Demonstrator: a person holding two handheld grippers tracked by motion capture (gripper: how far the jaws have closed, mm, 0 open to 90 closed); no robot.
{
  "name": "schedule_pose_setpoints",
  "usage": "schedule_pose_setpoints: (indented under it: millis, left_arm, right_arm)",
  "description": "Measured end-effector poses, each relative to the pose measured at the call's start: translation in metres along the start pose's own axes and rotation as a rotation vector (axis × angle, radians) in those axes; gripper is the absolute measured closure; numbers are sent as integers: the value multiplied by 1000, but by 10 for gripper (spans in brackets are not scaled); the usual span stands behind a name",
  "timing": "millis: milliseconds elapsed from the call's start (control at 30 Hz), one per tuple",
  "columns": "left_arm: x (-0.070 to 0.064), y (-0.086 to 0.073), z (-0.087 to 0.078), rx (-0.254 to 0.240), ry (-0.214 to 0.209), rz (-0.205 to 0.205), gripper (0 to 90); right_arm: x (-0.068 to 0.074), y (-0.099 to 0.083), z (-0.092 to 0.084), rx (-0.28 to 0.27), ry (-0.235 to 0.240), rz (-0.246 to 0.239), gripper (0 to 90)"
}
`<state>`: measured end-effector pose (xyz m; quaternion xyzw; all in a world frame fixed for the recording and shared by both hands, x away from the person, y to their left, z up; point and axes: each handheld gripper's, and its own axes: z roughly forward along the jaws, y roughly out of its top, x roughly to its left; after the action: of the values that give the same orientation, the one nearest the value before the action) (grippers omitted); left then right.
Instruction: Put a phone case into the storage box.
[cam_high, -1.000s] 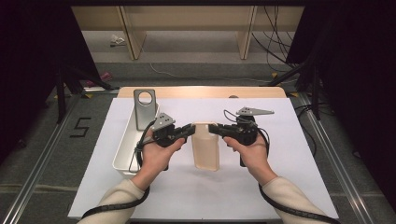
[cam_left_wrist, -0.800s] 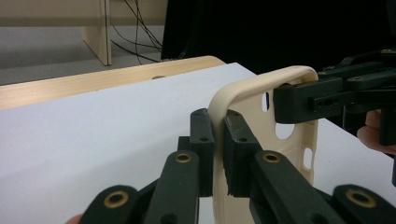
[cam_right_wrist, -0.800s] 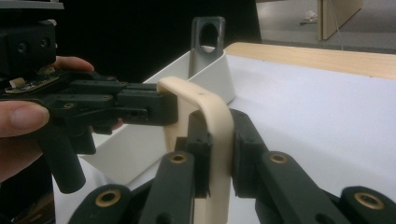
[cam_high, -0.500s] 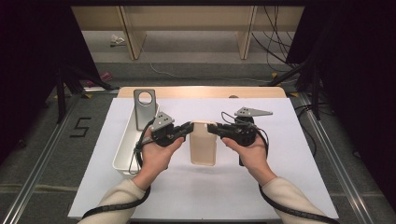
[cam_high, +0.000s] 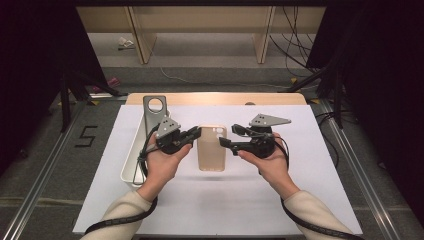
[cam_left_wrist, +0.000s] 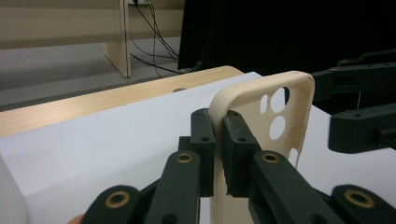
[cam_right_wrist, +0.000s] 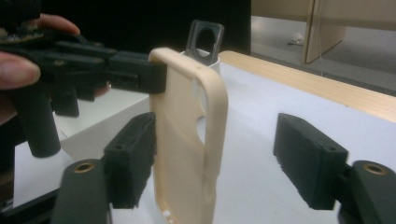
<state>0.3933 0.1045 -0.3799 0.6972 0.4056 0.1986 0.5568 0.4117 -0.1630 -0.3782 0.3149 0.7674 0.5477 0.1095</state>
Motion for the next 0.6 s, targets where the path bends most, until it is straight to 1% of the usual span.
schedule_pose_setpoints:
  millis: [67,200,300,500,600]
  left_arm:
    - [2,1,-2,-3,6,3,840]
    - [7,4,-5,-13,13,0,840]
    - [9,6,-7,-18,18,3,840]
    - [12,11,-13,-35,26,3,840]
    - [13,15,-16,-42,27,16,840]
  right_arm:
    - [0,0,-1,-4,2,-15,239]
    - [-1,-4,-7,8,3,-46,219]
    - [-4,-7,-14,9,-2,-52,194]
    - [-10,-11,-26,5,-22,-48,193]
    - [-11,-15,-30,13,-32,-59,185]
